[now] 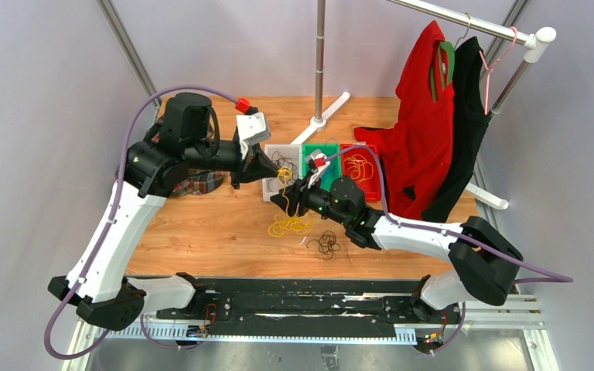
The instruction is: Untangle the cables
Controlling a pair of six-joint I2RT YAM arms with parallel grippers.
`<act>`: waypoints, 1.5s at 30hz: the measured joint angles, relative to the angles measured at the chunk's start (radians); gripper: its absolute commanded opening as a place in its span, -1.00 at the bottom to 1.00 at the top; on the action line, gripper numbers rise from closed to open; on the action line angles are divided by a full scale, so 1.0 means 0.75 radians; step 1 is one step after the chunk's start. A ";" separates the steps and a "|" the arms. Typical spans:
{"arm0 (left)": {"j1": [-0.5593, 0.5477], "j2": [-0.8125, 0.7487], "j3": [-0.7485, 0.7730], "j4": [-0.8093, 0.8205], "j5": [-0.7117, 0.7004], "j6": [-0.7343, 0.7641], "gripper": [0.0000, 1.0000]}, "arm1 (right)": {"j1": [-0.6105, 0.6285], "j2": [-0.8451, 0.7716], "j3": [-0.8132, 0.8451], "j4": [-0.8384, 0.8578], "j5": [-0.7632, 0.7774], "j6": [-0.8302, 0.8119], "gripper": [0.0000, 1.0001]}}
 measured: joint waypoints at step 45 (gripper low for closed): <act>-0.001 -0.068 0.085 -0.002 0.005 0.007 -0.99 | 0.137 -0.350 0.180 -0.366 0.156 -0.496 -0.92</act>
